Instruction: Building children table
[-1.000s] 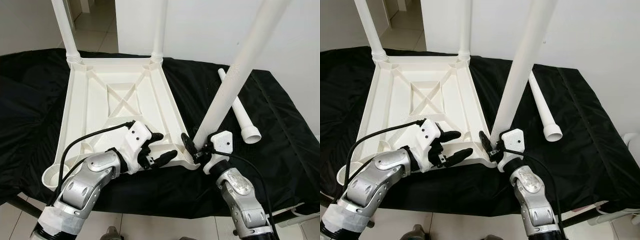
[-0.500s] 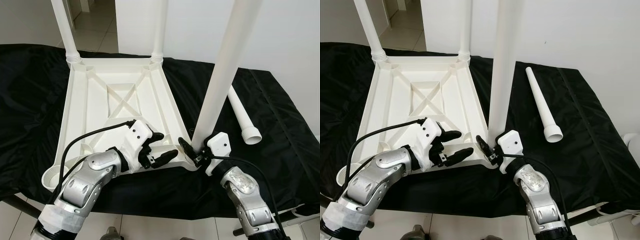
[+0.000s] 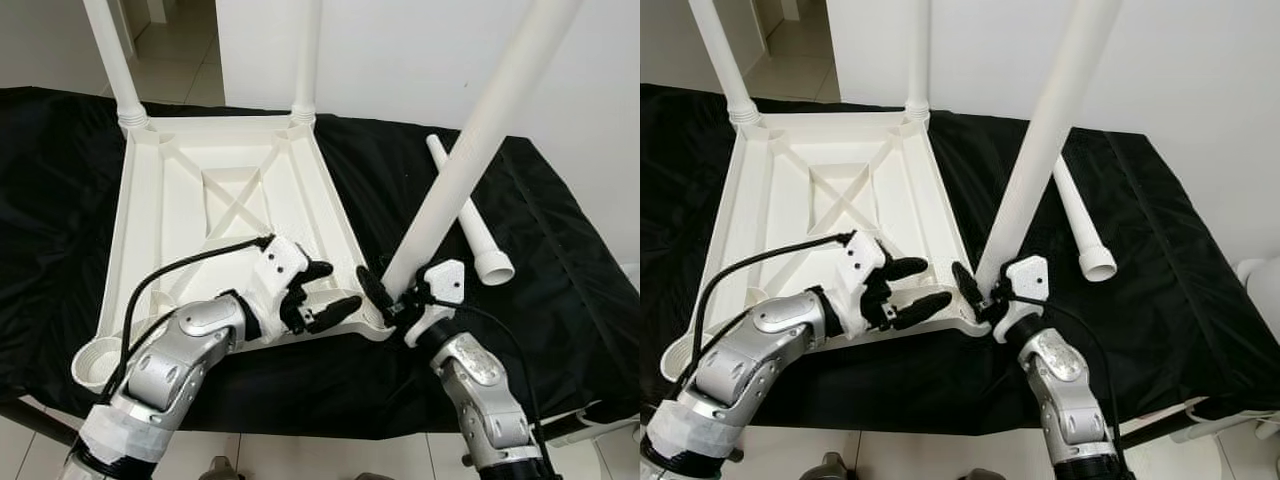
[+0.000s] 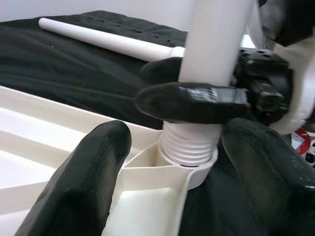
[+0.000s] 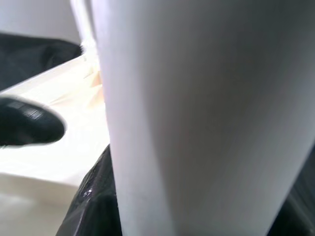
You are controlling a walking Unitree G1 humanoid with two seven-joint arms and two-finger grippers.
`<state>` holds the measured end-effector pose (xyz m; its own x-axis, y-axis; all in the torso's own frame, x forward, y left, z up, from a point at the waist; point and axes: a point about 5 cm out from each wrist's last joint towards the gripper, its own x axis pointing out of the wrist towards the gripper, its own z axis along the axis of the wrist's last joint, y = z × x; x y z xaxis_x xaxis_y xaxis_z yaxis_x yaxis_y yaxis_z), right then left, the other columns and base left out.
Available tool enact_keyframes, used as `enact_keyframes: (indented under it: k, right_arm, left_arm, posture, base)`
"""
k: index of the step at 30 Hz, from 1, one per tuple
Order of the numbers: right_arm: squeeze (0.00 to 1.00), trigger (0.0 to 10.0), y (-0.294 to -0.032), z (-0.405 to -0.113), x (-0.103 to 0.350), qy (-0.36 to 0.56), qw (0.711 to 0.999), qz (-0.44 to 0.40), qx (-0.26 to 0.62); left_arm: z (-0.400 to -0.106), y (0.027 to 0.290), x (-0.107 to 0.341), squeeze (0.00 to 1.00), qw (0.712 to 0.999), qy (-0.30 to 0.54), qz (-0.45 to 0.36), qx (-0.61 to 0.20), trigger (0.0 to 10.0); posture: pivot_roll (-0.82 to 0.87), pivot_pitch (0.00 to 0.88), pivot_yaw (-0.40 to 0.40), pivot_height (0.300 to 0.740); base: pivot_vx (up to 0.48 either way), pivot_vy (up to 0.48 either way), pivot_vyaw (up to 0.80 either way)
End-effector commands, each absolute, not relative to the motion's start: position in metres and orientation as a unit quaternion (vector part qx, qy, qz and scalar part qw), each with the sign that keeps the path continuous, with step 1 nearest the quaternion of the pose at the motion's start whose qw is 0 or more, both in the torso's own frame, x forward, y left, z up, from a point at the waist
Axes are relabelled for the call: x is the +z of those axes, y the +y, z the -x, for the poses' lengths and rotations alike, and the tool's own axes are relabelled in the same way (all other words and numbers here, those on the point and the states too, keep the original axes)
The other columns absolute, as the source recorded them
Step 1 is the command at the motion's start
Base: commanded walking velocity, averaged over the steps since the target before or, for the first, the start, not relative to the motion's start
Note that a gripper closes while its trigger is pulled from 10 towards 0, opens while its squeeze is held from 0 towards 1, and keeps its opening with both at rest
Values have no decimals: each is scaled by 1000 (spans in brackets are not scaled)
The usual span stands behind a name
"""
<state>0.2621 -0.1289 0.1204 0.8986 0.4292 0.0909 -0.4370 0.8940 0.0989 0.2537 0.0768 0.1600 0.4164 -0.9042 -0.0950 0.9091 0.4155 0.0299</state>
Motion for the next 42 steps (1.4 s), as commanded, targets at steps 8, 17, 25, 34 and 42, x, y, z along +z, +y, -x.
enact_keyframes:
  k: [8, 17, 25, 34, 42]
  right_arm:
    - [0, 10000, -131, -255, 95, 1, 978, -14, 210]
    - [0, 10000, -127, -239, 92, -36, 974, 0, 225]
    - [0, 10000, -124, -234, 91, -49, 970, 55, 230]
    - [0, 10000, -123, -239, 90, -44, 966, 66, 244]
    - [0, 10000, -121, -247, 98, -15, 955, 59, 291]
  left_arm:
    - [-251, 74, 162, 0, 829, 36, -39, -557, 10000]
    - [-252, 75, 164, 0, 831, 34, -37, -554, 10000]
    - [-254, 75, 165, 0, 831, 32, -37, -554, 10000]
    - [-257, 74, 166, 0, 831, 28, -40, -554, 10000]
    - [-258, 74, 168, 0, 833, 24, -40, -551, 10000]
  posture:
    - [55, 43, -48, 740]
    - [58, 42, -45, 740]
    - [53, 44, -40, 740]
    - [52, 37, -37, 740]
    - [54, 30, -39, 740]
  base:
    - [0, 0, 0]
    - [0, 0, 0]
    - [0, 0, 0]
    - [0, 0, 0]
    - [0, 0, 0]
